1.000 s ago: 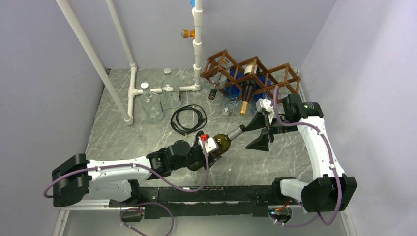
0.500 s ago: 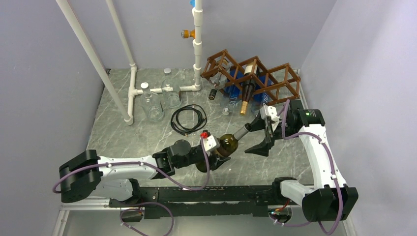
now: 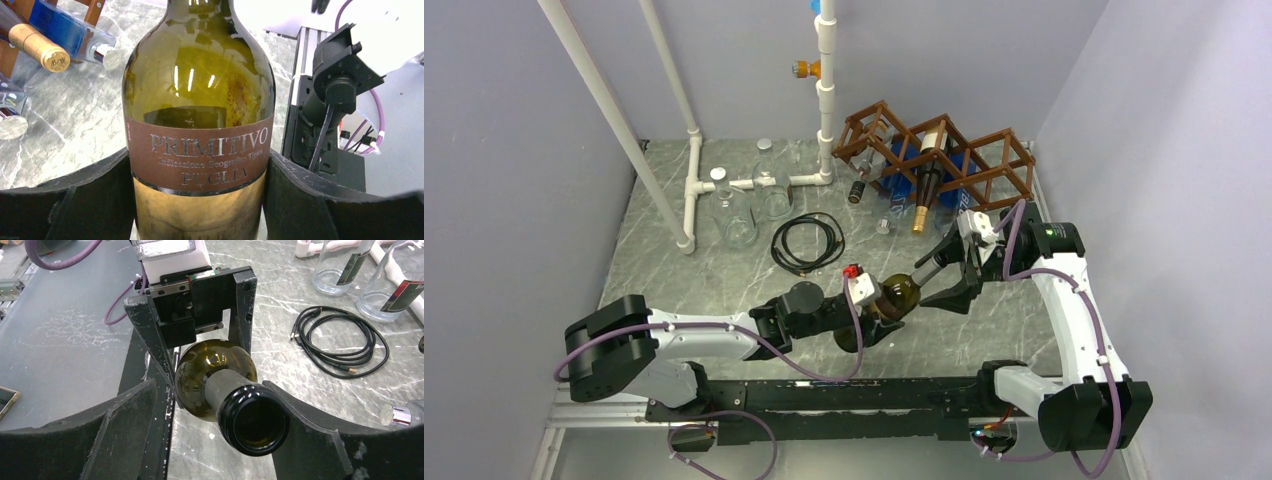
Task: Take the wine bottle off the wine rack
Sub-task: Place the wine bottle at the center of the board.
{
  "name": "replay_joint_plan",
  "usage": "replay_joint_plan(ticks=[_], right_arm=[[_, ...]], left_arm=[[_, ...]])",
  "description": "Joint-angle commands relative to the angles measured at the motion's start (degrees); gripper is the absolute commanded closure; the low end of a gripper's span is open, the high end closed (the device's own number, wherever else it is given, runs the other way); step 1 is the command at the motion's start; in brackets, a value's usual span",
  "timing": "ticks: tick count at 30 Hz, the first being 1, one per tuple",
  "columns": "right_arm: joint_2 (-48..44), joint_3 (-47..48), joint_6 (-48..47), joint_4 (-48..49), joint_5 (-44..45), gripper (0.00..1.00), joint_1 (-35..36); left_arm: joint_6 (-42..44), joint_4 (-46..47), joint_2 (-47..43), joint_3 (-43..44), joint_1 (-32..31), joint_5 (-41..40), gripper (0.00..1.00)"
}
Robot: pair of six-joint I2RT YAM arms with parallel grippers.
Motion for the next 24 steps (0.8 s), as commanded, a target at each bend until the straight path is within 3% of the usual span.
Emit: replay_joint_plan(ticks=[1,8,12,16,18,21,22,23,24], right_arm=[[-0.1,0.2,1.8,3.5,-3.2,0.23,0.0],[-0.2,0.0,5.1,5.7,-4.5,0.39,0.0],[-1.1,-1.4,11.2,11.0,-6.0,0.47,0.0],[-2.2,-2.7,17.2,16.4,-6.5,0.61,0.1],[-2.6,-3.1,19.2,18.0,-6.4,0.7,0.3],[-2.9,-3.1,20.1,18.8,-6.0,0.96,0.6],[-2.9,-3.0,20.2,18.7,-5.8,1.0,0.7],[-3.0,-2.9,20.1,18.7,-5.5,1.0,0.9],[-3.0,-2.7,20.2,18.9,-4.8,1.0,1.2]], left_arm=[[-1.6,11.2,-0.6,3.4,0.1,1.2,1.0],[-1.9,11.9,0.2,3.3,0.1,1.1,1.0],[-2.0,12.3,1.0,3.6,0.1,1.1,1.0],[-2.0,12.8,1.3,3.7,0.1,0.9,1.0],[-2.1,12.9,1.5,3.7,0.2,0.8,1.0],[-2.2,12.5,1.8,3.9,0.2,0.7,1.0],[-2.3,12.2,2.1,4.1,0.3,0.9,1.0],[-2.6,11.7,2.4,4.4,0.4,1.2,0.94],[-3.1,11.0,2.8,4.8,0.7,1.6,0.82]])
